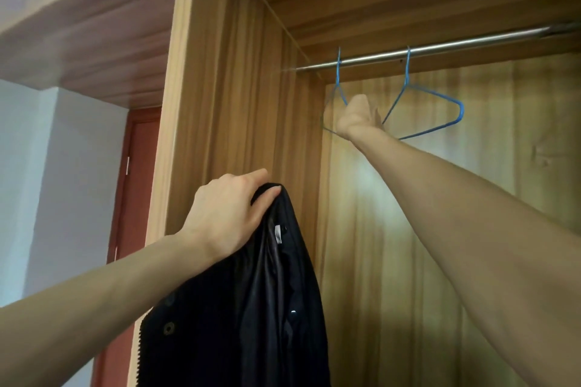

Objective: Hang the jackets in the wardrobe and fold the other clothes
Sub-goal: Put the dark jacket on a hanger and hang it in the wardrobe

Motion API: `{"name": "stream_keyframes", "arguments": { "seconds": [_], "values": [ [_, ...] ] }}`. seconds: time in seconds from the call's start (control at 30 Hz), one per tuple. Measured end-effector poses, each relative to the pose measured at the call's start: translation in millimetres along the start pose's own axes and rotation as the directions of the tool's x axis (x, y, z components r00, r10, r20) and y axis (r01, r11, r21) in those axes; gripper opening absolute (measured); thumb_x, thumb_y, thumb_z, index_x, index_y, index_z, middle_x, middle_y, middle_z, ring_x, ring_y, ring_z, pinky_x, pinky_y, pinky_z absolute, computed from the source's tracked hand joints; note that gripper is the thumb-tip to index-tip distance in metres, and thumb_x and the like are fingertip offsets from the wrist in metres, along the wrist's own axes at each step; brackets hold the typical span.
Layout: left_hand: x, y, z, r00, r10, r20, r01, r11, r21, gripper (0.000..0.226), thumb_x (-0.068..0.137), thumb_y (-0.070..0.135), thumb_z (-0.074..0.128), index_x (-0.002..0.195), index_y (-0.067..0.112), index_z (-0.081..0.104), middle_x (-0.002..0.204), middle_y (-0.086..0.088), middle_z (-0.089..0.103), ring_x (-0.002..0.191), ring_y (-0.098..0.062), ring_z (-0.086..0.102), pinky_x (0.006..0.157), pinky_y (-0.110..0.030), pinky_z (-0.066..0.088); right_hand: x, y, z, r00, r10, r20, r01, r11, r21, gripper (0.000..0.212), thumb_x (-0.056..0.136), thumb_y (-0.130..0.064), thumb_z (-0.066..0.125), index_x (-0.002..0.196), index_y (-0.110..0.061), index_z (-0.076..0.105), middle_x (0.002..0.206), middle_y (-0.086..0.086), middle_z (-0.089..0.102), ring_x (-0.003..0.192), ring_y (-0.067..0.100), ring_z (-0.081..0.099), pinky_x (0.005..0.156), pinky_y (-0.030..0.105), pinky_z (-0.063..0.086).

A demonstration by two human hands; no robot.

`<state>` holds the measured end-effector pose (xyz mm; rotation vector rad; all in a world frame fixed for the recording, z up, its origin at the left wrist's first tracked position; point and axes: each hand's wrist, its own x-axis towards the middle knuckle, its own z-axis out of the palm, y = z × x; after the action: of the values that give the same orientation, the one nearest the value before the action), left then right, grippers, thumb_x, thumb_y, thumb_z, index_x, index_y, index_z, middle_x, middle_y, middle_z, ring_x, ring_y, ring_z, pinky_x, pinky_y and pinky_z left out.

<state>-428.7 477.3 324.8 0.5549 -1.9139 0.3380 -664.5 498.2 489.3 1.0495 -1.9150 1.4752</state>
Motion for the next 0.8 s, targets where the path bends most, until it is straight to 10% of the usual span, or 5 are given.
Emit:
{"name": "stream_keyframes", "arguments": {
  "seconds": [0.23,0.4,0.53,0.8],
  "values": [
    [-16,-7,1,0.999,-0.009,0.036,0.008,0.999,0.035,0.035,0.105,0.054,0.043,0.086,0.027,0.051,0.065,0.008,0.06,0.063,-0.016,0.06,0.061,-0.038,0.05,-35,25,17,0.997,-0.069,-0.045,0.077,0.974,0.212,0.033,0.111,-0.025,0.038,0.119,-0.009,0.065,0.123,0.014,0.07,0.108,0.036,0.064,0.079,0.032,0.041],
    [-28,-18,2,1.0,-0.013,0.02,0.013,1.0,-0.004,0.034,0.106,0.053,0.045,0.084,0.027,0.049,0.058,0.008,0.054,0.055,-0.013,0.055,0.056,-0.035,0.048,-96,58,35,0.999,-0.025,-0.023,0.032,0.934,0.355,0.015,0.104,-0.034,0.045,0.11,-0.022,0.052,0.077,-0.001,0.059,0.074,0.028,0.061,0.071,0.038,0.049],
    [-37,-20,3,1.0,-0.015,0.008,0.015,1.0,-0.008,0.035,0.106,0.052,0.047,0.084,0.025,0.05,0.054,0.007,0.05,0.053,-0.013,0.052,0.052,-0.031,0.036,-126,80,33,0.998,0.036,0.055,-0.053,0.936,0.349,0.019,0.103,-0.032,0.053,0.113,-0.019,0.063,0.091,0.008,0.068,0.084,0.034,0.066,0.083,0.047,0.058],
    [-53,-20,0,1.0,0.003,-0.005,-0.003,0.999,-0.05,0.036,0.106,0.052,0.047,0.083,0.025,0.048,0.052,0.007,0.044,0.055,-0.026,0.053,0.054,-0.035,0.039,-210,125,5,0.971,0.004,0.238,-0.099,0.917,0.387,0.009,0.097,-0.029,0.07,0.09,-0.026,0.074,0.066,-0.018,0.062,0.059,-0.001,0.056,0.055,0.012,0.04]
  ]
}}
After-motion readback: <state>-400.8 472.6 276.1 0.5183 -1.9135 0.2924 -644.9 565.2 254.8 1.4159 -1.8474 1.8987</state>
